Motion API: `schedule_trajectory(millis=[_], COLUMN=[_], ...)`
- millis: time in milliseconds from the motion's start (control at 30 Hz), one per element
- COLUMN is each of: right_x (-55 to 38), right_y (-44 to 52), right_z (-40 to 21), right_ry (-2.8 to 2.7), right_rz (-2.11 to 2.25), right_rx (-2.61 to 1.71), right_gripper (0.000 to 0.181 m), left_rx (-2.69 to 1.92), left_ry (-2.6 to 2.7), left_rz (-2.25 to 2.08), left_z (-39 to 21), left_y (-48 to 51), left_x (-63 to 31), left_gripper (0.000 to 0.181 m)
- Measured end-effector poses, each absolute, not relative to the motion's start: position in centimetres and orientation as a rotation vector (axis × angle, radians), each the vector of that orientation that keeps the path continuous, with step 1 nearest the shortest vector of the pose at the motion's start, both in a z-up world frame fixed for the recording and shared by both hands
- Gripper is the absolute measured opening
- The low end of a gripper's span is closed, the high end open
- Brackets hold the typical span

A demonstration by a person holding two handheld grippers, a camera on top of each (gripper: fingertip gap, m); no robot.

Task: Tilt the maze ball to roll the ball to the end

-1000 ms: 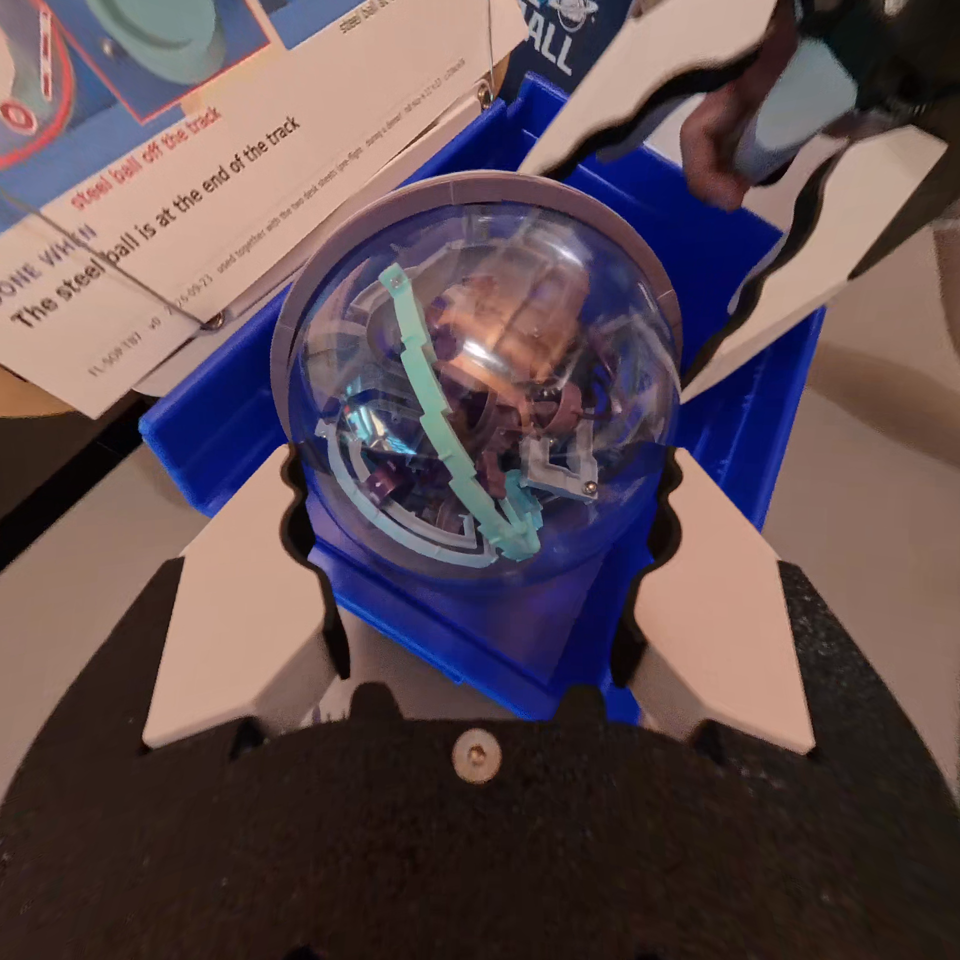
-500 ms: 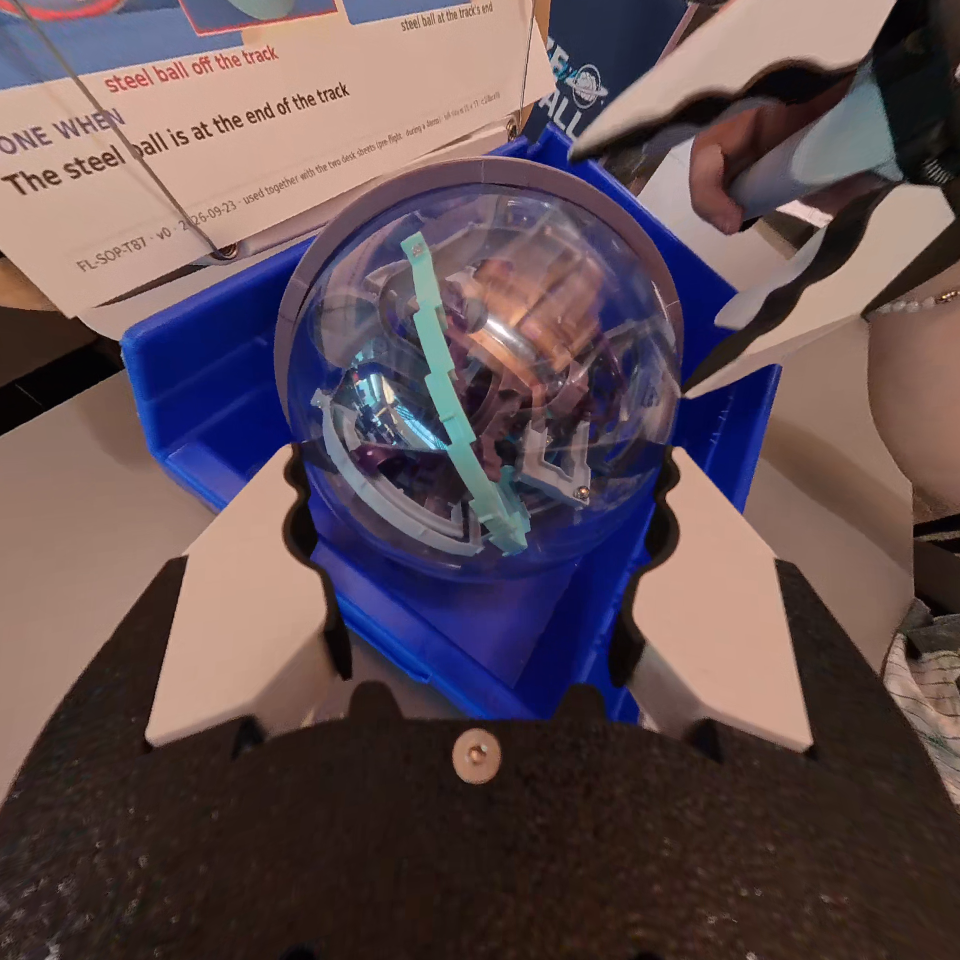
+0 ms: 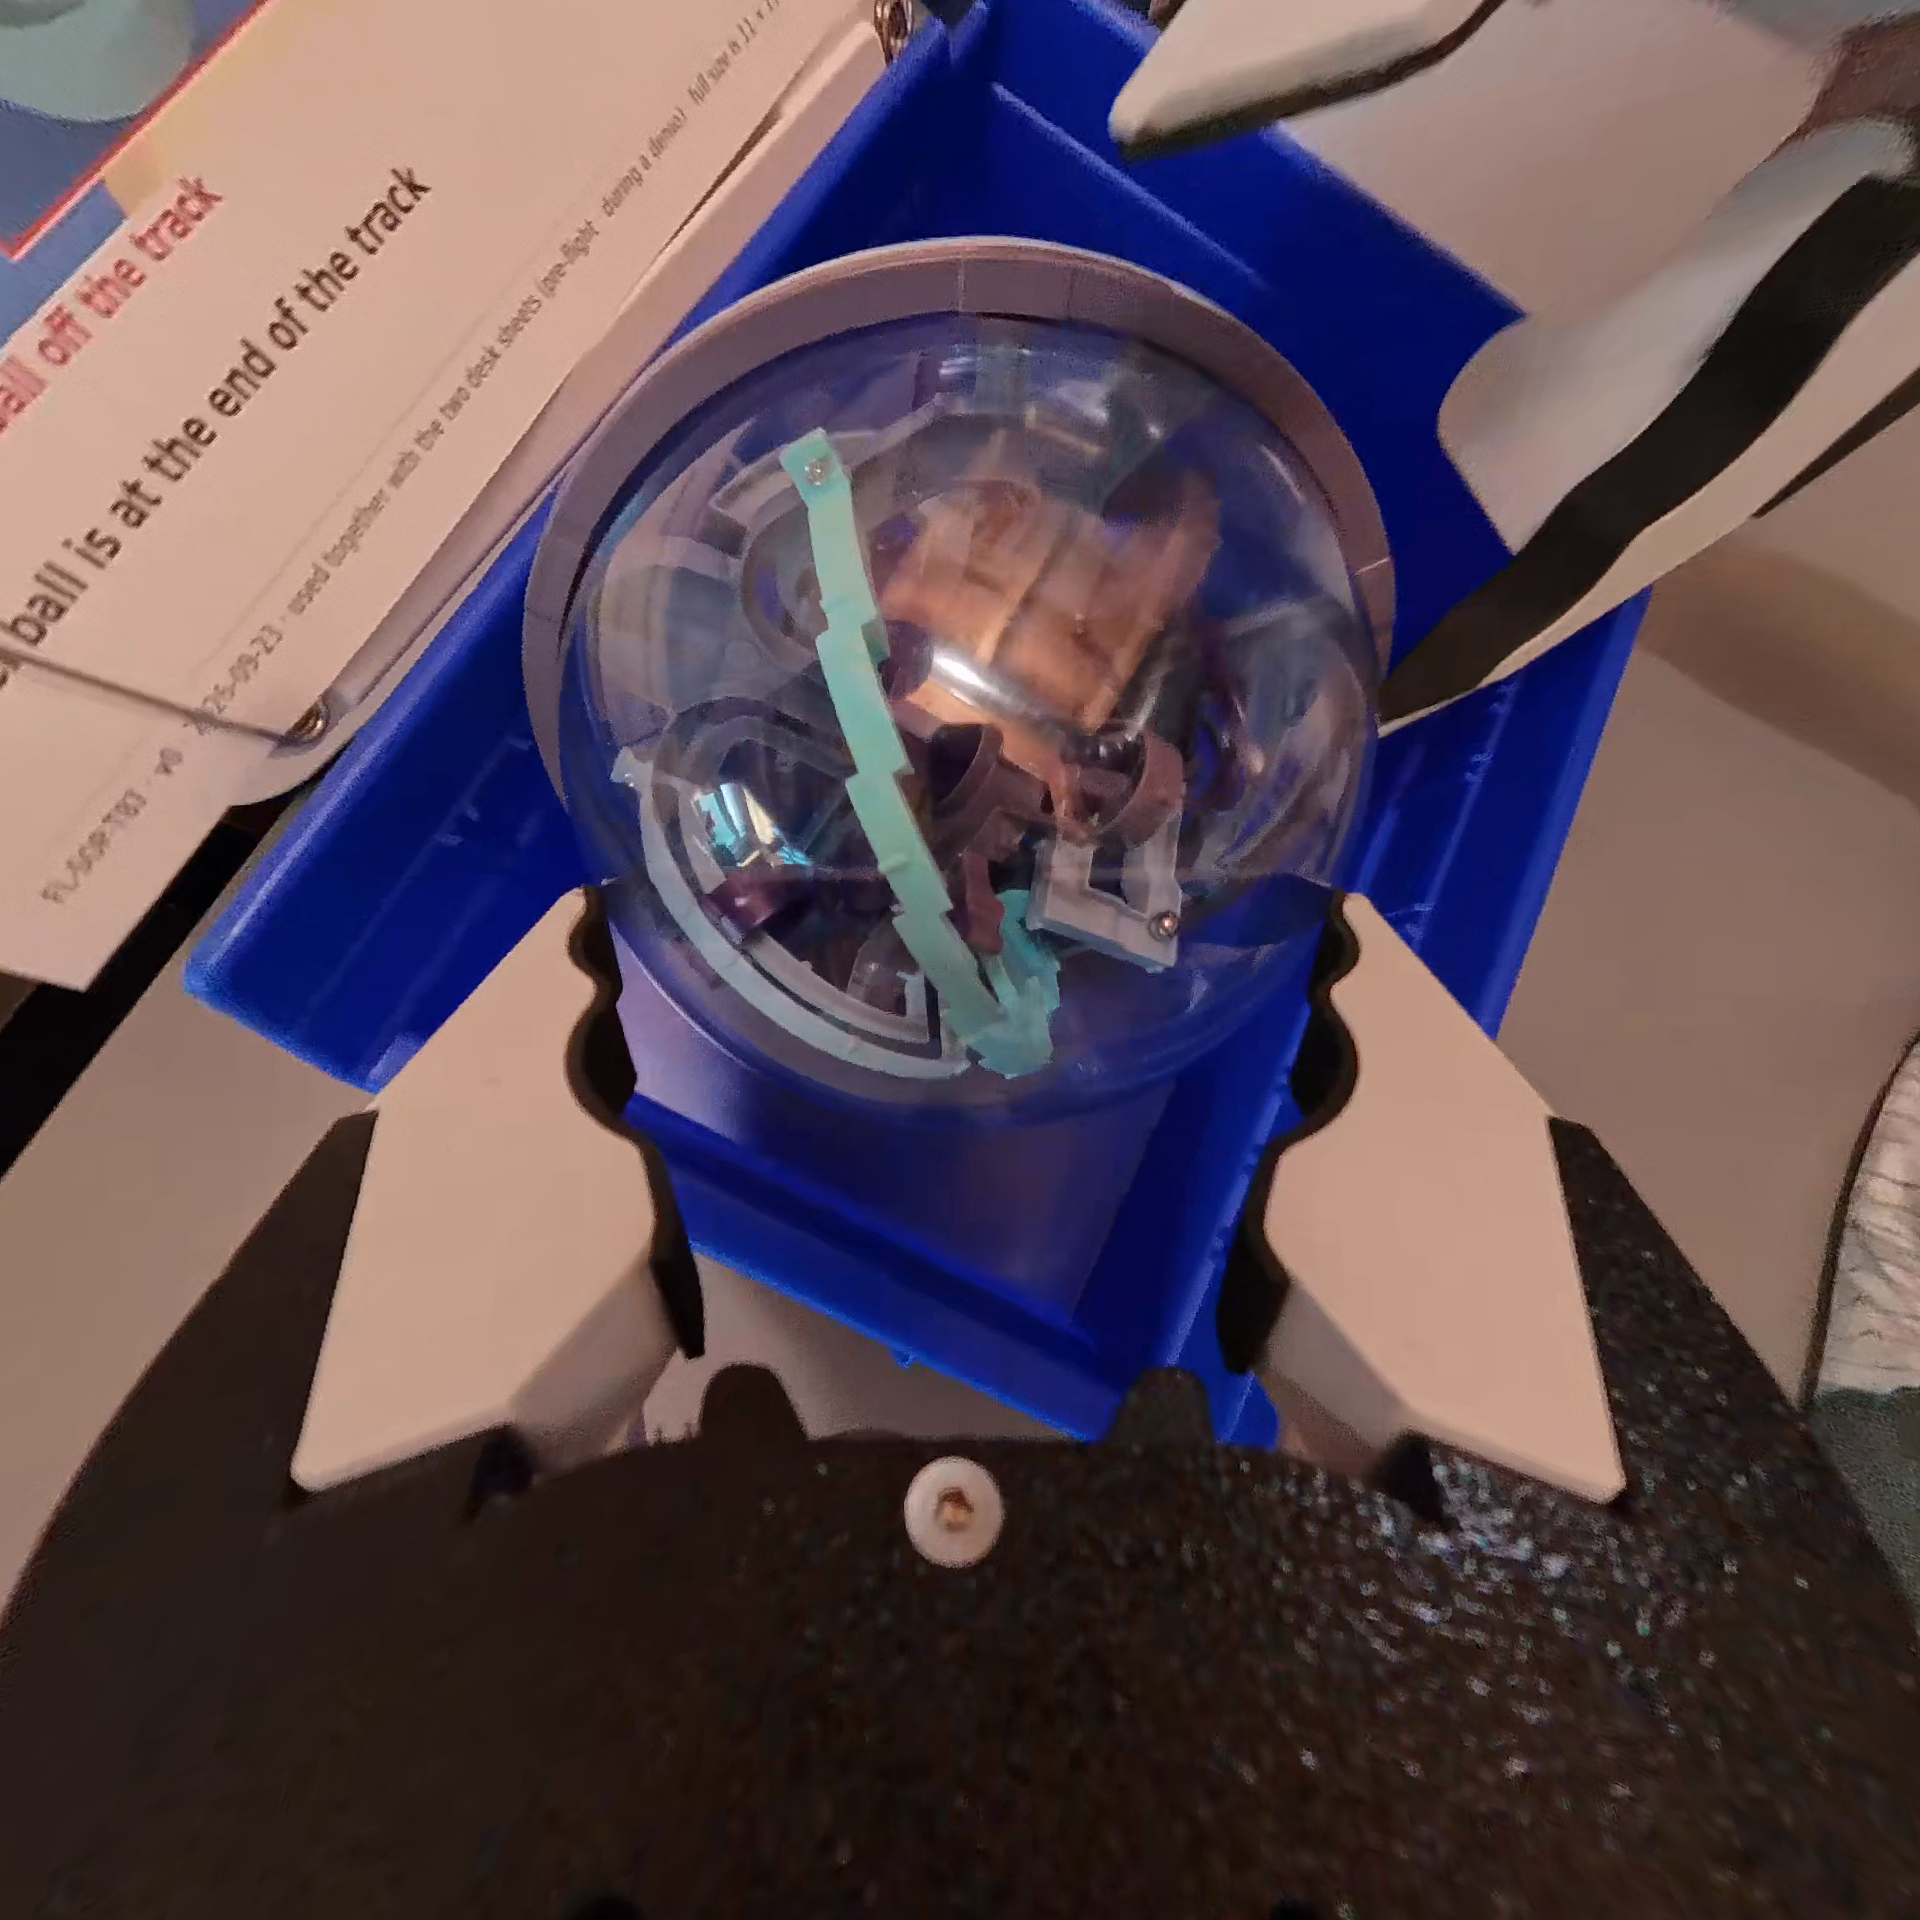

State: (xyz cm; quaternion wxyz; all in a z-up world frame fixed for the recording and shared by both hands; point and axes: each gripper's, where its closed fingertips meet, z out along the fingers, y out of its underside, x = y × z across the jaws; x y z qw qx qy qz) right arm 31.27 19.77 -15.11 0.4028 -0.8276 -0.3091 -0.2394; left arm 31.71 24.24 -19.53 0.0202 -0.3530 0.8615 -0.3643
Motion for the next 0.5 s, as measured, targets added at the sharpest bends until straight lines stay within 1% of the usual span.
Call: schedule_trajectory(millis=[100, 167, 200, 233, 300, 433, 500], right_x=[31.5, 31.6, 31.3, 31.6, 32.5, 35.0, 35.0], right_y=[19.2, 18.5, 18.0, 17.3, 16.3, 16.4, 17.2], right_z=[-14.4, -14.0, -13.8, -13.7, -13.7, -16.4, -17.0], right_ry=[-0.842, -0.858, -0.881, -0.900, -0.900, -1.052, -1.160], right_rz=[-0.696, -0.713, -0.708, -0.732, -0.778, -0.937, -0.990], right_rx=[-2.118, -2.154, -2.175, -2.204, -2.260, -2.299, -2.244], right_gripper=[0.107, 0.095, 0.097, 0.103, 0.102, 0.103, 0.112], left_rx=[-1.030, -0.997, -0.985, -0.967, -0.951, -0.918, -0.907], left_ry=[2.738, 2.776, 2.797, 2.815, 2.834, 2.870, 2.880], left_rz=[-1.049, -1.000, -0.968, -0.943, -0.921, -0.898, -0.906], left_z=[-19.6, -19.6, -19.6, -19.6, -19.6, -19.7, -19.8], left_y=[23.7, 23.5, 23.5, 23.5, 23.4, 23.5, 23.7], left_x=[31.9, 32.1, 32.1, 32.0, 32.1, 32.1, 32.1], left_gripper=[0.128, 0.128, 0.128, 0.127, 0.128, 0.128, 0.128])
